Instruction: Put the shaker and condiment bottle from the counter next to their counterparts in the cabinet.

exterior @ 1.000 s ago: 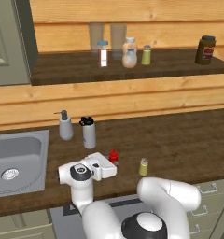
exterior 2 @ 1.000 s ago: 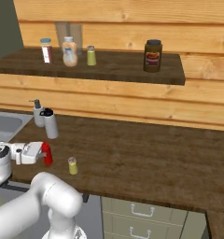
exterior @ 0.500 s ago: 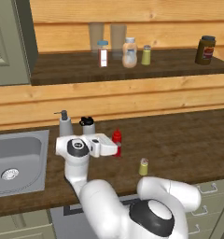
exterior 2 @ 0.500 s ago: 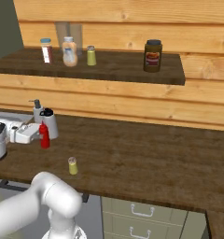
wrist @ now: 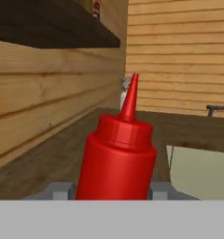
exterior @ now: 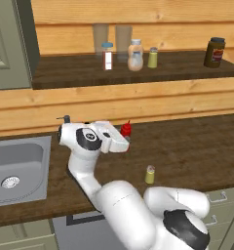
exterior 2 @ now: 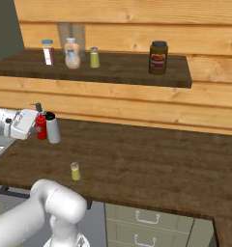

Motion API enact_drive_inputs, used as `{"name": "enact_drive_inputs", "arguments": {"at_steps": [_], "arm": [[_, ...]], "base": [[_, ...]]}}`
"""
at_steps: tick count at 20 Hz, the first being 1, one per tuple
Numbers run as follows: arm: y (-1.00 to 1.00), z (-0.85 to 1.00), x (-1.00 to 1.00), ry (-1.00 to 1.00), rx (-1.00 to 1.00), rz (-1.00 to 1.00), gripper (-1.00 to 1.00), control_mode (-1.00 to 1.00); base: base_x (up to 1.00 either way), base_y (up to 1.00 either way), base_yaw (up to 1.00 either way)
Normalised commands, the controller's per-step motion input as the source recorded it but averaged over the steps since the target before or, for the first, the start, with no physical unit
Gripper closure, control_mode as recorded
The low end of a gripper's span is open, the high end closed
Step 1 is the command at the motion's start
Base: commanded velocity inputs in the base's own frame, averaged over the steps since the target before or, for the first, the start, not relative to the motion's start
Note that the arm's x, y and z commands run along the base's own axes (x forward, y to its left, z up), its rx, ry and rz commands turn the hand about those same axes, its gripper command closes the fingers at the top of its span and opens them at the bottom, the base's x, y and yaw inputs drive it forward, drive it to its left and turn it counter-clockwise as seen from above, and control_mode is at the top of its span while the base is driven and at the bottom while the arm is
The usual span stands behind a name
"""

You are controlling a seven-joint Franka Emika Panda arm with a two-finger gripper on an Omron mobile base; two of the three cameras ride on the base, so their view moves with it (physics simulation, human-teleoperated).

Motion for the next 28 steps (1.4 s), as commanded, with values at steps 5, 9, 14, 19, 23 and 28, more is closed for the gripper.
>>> {"name": "enact_drive_inputs", "arguments": {"at_steps": [5,9,14,19,23,28], "arm": [[-0.43,0.64,-0.58,-0.44,0.08,0.39,1.00,-1.00],[-0.41,0.41,-0.79,-0.44,0.00,0.46,1.00,-1.00],[-0.34,0.30,-0.76,-0.39,0.00,0.46,1.00,-1.00],[-0.28,0.19,-0.56,-0.36,0.00,0.57,1.00,-1.00],[-0.26,0.13,-0.49,-0.34,-0.01,0.57,1.00,-1.00],[-0.13,0.17,-0.37,-0.28,-0.01,0.31,1.00,-1.00]], "base": [[0.00,0.00,0.00],[0.00,0.00,0.00],[0.00,0.00,0.00],[0.00,0.00,0.00],[0.00,0.00,0.00],[0.00,0.00,0.00]]}}
